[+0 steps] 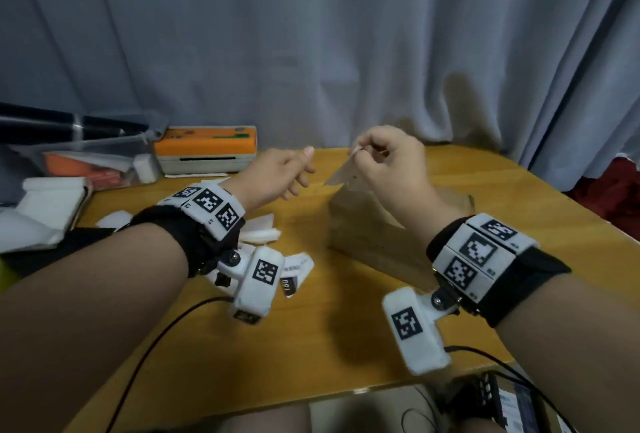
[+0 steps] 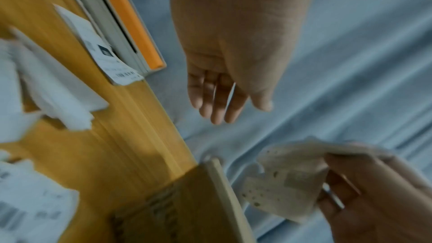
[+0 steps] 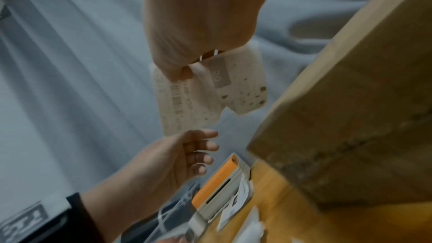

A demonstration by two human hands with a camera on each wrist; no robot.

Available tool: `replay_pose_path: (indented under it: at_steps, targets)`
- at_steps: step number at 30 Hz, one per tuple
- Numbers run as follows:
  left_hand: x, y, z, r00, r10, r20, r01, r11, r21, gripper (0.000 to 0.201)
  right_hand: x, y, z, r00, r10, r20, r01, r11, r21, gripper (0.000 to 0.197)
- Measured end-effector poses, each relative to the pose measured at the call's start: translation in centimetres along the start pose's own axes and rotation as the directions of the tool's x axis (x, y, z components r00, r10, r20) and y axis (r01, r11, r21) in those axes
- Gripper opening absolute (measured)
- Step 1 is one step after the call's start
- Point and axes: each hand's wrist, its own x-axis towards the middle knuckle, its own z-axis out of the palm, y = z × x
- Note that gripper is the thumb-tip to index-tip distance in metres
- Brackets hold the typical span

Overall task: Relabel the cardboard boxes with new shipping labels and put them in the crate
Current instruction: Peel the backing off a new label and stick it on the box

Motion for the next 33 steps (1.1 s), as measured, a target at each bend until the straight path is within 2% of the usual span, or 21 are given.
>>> replay_pose_path:
  at_steps: [2, 4, 6, 8, 11, 13, 15, 16, 17, 19, 21, 24, 27, 30, 33]
  targets:
    - [-1.4, -0.7, -1.7, 0.979, -0.189, 0.076, 0.201, 0.957, -0.21, 0.058, -0.3, -0.7, 2.4, 0.997, -0.05, 0.066, 0.051, 0.999, -0.01, 0.014]
    - [-2.9, -1.6, -3.1, 0.936, -0.286, 0.207, 0.338, 0.894, -0.294, 0.058, -1.0, -1.2, 4.3, 0.983, -0.082, 0.163, 0.084, 0.996, -0.008, 0.016]
    - [-4.2, -3.0, -4.2, 0.929, -0.28, 0.244, 0.338, 0.908, -0.248, 0.042, -1.8, -1.2, 6.0, 0.957, -0.12, 0.266, 0.139, 0.989, -0.055, 0.018]
    - [-5.0, -4.7, -4.7, 0.939, -0.265, 0.22, 0.301, 0.942, -0.149, 0.038, -2.7, -1.2, 7.2, 0.908, -0.087, 0.411, 0.167, 0.973, -0.162, 0.019]
    - [-5.7, -7.0, -4.6, 0.921, -0.295, 0.255, 0.295, 0.955, 0.039, 0.041, -3.8, -1.1, 8.1, 0.765, -0.047, 0.643, 0.209, 0.961, -0.179, 0.019]
    - [-6.0, -7.8, -4.4, 0.909, -0.307, 0.281, 0.248, 0.942, 0.227, 0.047, -4.4, -1.4, 8.3, 0.621, 0.021, 0.784, 0.175, 0.971, -0.165, 0.022]
    - [-6.1, -8.7, -4.2, 0.916, -0.296, 0.27, 0.161, 0.89, 0.427, 0.052, -4.7, -1.4, 8.7, 0.472, 0.107, 0.875, 0.171, 0.963, -0.21, 0.026]
    - [-6.1, -9.0, -4.2, 0.918, -0.291, 0.268, 0.13, 0.862, 0.489, 0.052, -4.8, -1.4, 8.9, 0.423, 0.141, 0.895, 0.189, 0.953, -0.239, 0.026]
    - [-5.9, -9.2, -4.3, 0.92, -0.289, 0.265, 0.113, 0.842, 0.527, 0.048, -4.8, -1.3, 9.2, 0.397, 0.164, 0.903, 0.204, 0.943, -0.261, 0.026]
    - [-5.4, -9.5, -4.5, 0.923, -0.292, 0.25, 0.119, 0.836, 0.536, 0.036, -4.5, -1.3, 9.8, 0.413, 0.199, 0.889, 0.198, 0.933, -0.3, 0.024]
    - [-4.9, -9.5, -4.9, 0.907, -0.323, 0.27, 0.129, 0.823, 0.553, 0.033, -3.9, -1.3, 10.5, 0.474, 0.21, 0.855, 0.183, 0.927, -0.329, 0.022]
    - [-4.1, -9.6, -5.5, 0.875, -0.357, 0.328, 0.082, 0.775, 0.626, 0.034, -2.6, -0.9, 11.7, 0.572, 0.232, 0.787, 0.13, 0.922, -0.366, 0.017]
    - [-2.9, -9.7, -6.4, 0.863, -0.386, 0.325, 0.126, 0.789, 0.602, 0.051, -1.1, -0.3, 12.8, 0.655, 0.273, 0.705, 0.046, 0.917, -0.397, 0.014]
    - [-0.4, -9.5, -7.6, 0.922, -0.309, 0.233, 0.095, 0.765, 0.637, 0.058, 0.9, 0.4, 13.6, 0.728, 0.305, 0.613, -0.046, 0.915, -0.401, 0.014]
    - [3.5, -10.0, -8.7, 0.97, -0.189, 0.153, 0.046, 0.761, 0.647, 0.041, 3.2, 1.5, 14.4, 0.75, 0.346, 0.564, -0.109, 0.905, -0.411, 0.016]
